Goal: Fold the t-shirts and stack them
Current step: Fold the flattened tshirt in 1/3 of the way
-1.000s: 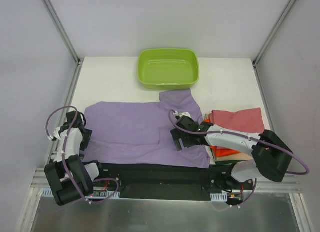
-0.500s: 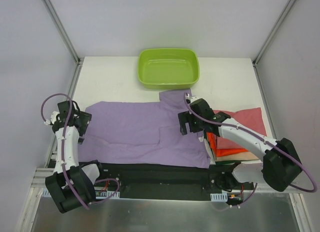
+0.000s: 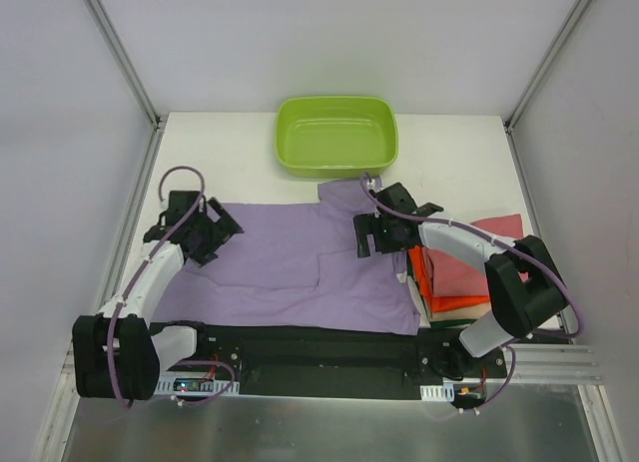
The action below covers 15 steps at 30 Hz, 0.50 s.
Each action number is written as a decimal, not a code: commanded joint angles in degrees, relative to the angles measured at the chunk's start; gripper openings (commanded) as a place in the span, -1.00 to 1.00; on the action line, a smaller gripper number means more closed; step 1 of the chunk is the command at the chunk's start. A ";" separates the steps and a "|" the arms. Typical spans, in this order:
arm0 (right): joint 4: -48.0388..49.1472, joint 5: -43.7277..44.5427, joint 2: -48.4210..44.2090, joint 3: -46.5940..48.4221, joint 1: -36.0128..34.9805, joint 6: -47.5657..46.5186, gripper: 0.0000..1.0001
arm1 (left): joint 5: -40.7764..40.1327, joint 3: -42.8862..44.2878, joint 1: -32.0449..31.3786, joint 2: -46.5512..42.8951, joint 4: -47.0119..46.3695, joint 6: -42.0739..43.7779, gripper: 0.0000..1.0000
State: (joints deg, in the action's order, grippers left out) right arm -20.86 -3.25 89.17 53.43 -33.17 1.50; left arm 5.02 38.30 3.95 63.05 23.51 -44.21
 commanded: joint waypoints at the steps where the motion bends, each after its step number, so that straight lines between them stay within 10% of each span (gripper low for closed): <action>1: 0.21 0.08 -1.71 -0.51 0.91 2.36 0.97 | 6.40 4.40 -12.80 3.83 -5.75 4.56 0.98; 15: 9.61 -9.67 -4.52 -7.29 5.31 4.92 0.89 | 12.30 18.03 -32.94 27.47 -8.74 4.39 0.72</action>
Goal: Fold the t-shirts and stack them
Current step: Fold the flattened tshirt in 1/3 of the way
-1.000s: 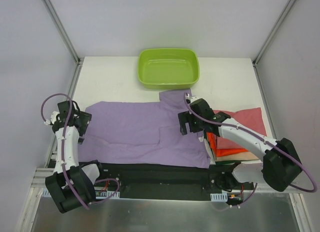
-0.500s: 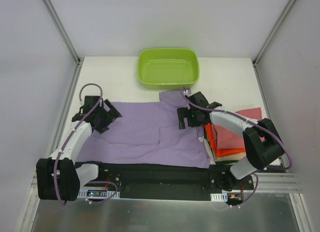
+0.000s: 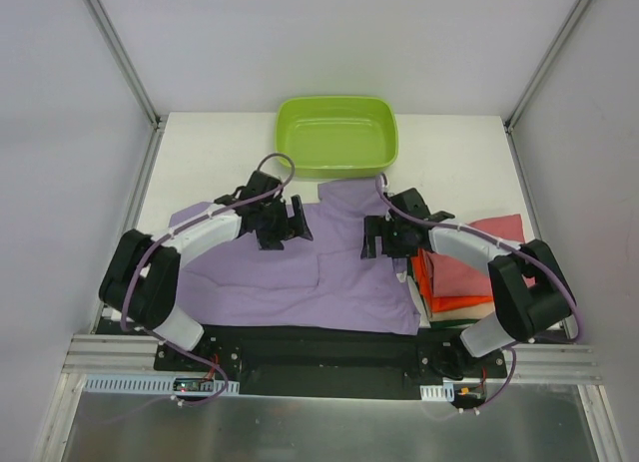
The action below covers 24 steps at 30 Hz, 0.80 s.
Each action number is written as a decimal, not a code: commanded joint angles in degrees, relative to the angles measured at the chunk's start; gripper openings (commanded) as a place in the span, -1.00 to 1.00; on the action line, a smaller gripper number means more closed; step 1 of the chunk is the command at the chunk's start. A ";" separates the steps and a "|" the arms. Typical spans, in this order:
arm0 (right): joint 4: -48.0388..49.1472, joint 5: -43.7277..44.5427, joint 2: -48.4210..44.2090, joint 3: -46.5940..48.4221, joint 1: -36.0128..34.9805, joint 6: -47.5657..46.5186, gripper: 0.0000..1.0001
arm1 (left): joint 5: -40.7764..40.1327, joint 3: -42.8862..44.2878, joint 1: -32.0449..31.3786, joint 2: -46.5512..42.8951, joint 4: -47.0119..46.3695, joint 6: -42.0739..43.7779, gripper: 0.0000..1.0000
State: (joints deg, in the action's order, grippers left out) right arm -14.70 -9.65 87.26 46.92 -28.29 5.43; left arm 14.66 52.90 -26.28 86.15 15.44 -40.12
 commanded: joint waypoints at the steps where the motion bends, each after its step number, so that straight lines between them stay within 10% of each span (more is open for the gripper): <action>1: 3.88 -3.44 -3.15 -1.03 0.61 0.90 0.88 | 2.83 4.04 -3.50 5.60 -0.85 0.04 0.66; 24: 10.13 -10.12 -3.24 -3.58 3.07 0.19 0.62 | 6.44 12.39 -10.89 20.02 -1.64 -1.98 -0.13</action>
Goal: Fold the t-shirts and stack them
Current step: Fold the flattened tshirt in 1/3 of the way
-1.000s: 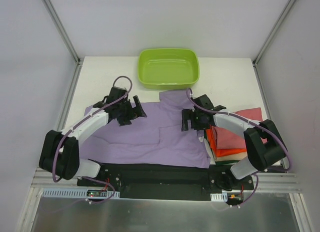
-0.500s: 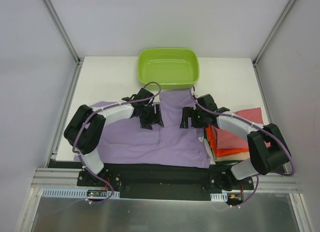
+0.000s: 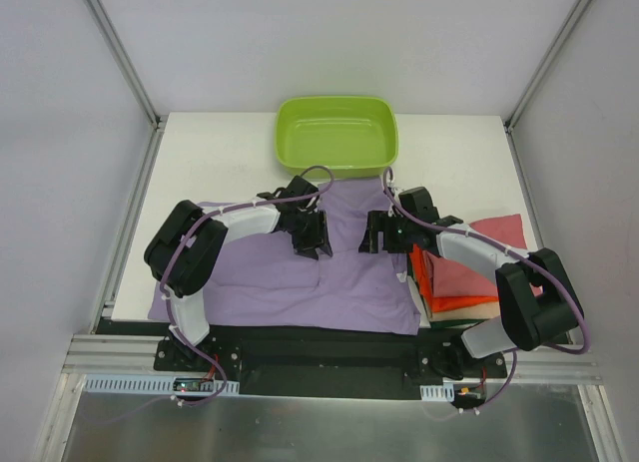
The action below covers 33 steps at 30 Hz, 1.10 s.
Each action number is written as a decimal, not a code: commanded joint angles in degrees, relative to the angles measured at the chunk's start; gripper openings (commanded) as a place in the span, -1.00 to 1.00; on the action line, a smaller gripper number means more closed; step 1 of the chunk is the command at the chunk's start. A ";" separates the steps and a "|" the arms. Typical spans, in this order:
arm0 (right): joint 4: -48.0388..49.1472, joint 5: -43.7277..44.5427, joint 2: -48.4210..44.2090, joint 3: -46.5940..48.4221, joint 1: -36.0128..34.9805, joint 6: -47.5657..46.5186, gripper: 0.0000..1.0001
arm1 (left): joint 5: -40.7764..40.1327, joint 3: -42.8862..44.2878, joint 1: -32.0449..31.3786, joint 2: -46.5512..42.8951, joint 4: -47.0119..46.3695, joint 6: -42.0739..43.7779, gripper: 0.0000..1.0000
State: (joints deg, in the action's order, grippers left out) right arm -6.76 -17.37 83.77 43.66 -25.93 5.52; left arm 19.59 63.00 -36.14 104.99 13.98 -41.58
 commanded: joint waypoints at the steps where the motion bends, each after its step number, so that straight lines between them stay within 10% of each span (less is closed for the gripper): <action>1: 2.37 -2.58 0.34 -0.33 0.88 0.11 0.61 | 2.11 2.56 -1.21 1.36 -0.18 -0.52 -0.14; 19: 2.11 -1.88 -0.80 -1.47 2.20 -0.16 0.42 | 1.94 2.83 -2.79 0.13 0.00 -0.43 -0.88; 33: 0.35 0.49 -1.76 -0.95 2.20 -1.12 -0.99 | -4.38 -0.77 -2.80 -5.67 0.35 0.10 -1.00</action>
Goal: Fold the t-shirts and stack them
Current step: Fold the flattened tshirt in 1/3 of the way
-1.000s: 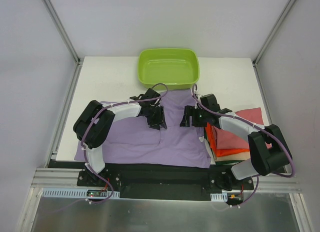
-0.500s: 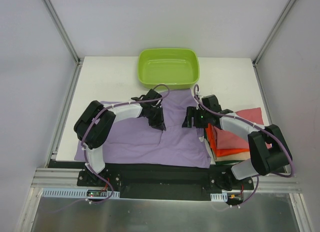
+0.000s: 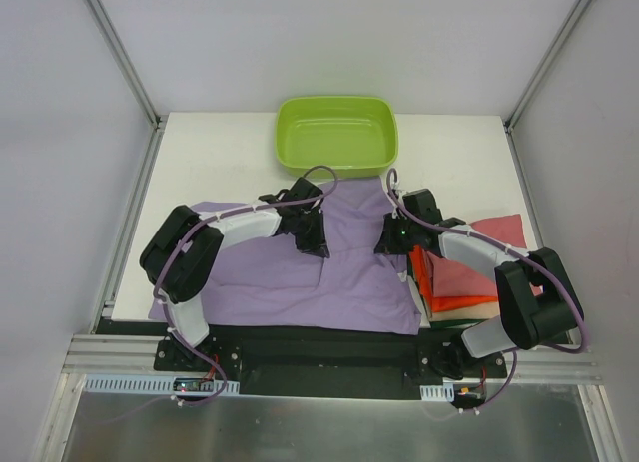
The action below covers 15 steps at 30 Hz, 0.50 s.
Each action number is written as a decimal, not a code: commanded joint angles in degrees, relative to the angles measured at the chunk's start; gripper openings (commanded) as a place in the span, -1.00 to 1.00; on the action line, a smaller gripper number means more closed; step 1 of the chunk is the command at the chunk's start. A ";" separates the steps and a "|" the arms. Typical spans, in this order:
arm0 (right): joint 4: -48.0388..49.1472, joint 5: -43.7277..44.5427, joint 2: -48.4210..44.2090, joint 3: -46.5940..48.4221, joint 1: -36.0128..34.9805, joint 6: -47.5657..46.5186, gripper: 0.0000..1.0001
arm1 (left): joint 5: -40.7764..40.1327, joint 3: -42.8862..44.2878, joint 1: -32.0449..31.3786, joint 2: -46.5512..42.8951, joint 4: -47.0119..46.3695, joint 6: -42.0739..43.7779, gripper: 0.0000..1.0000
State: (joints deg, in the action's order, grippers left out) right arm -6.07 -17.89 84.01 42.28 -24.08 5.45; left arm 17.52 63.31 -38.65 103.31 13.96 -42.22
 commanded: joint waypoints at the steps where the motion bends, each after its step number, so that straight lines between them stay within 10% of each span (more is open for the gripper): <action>1: -0.70 1.01 -2.35 0.69 0.17 -1.41 -0.99 | -2.66 -1.60 -0.28 -4.77 0.37 0.91 -1.00; 15: -3.25 0.14 -2.54 7.72 -0.01 -5.01 -0.99 | -8.28 -4.51 -0.28 -9.79 0.37 0.56 -1.00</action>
State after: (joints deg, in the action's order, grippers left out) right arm -8.47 -17.32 82.50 45.98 -24.08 2.28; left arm 12.67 60.01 -38.65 96.71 14.09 -42.15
